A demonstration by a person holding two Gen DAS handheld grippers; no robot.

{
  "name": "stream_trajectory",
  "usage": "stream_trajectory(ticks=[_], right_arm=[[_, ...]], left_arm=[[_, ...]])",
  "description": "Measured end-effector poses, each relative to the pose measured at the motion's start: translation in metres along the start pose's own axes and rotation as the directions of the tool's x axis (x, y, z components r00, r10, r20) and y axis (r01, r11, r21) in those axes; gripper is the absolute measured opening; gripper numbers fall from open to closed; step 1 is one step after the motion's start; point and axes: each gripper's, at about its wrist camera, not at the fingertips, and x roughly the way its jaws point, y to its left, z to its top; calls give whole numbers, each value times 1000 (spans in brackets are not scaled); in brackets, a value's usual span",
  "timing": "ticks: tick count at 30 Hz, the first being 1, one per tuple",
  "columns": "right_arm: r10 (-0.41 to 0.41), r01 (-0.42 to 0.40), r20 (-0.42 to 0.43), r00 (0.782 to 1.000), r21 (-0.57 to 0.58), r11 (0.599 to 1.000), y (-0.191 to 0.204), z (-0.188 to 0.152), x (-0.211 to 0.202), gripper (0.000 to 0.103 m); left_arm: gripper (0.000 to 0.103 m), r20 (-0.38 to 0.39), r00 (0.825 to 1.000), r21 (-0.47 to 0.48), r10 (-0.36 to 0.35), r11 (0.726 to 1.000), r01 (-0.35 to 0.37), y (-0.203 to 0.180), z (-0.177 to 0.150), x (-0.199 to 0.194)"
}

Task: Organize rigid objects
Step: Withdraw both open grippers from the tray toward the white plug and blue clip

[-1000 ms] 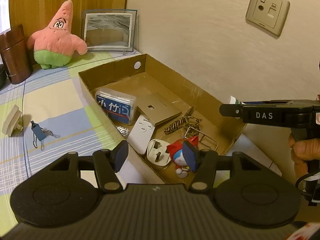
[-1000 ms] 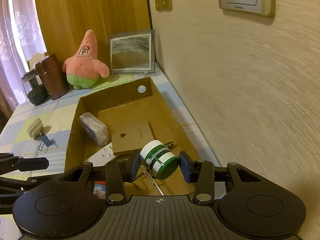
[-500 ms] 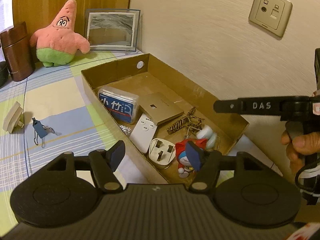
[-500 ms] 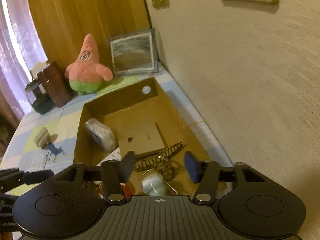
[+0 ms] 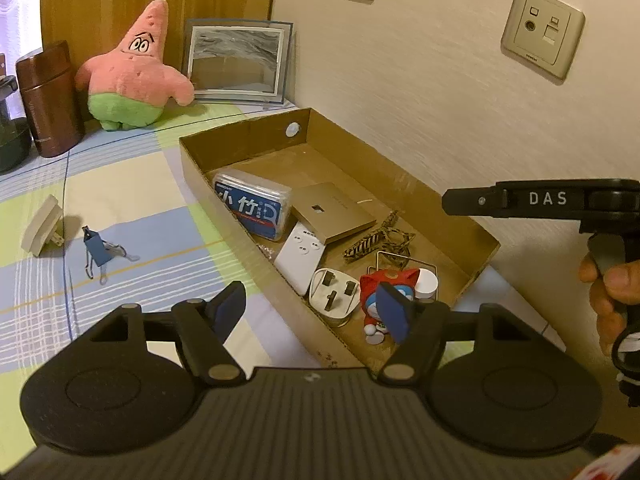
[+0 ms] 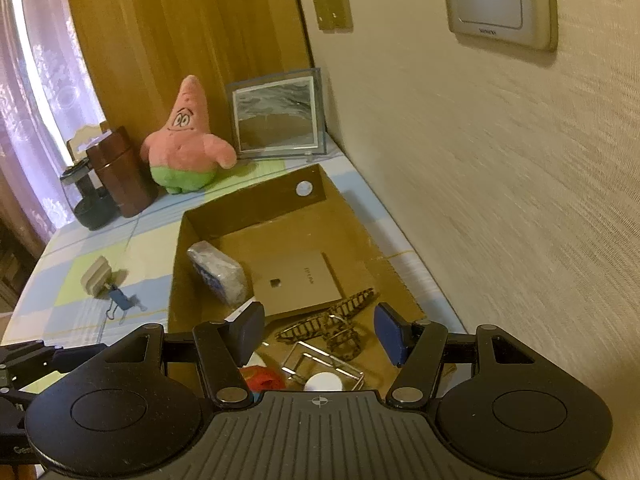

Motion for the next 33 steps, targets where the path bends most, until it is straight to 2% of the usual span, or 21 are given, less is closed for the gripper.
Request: stream_trajectory(ticks=[18, 33], right_arm=[[17, -17, 8, 1000, -38, 999, 28, 0, -27, 59], [105, -101, 33, 994, -94, 990, 84, -2, -44, 62]], left_arm=[[69, 16, 999, -9, 31, 999, -30, 8, -13, -38], [71, 36, 989, -67, 141, 988, -138, 63, -41, -93]])
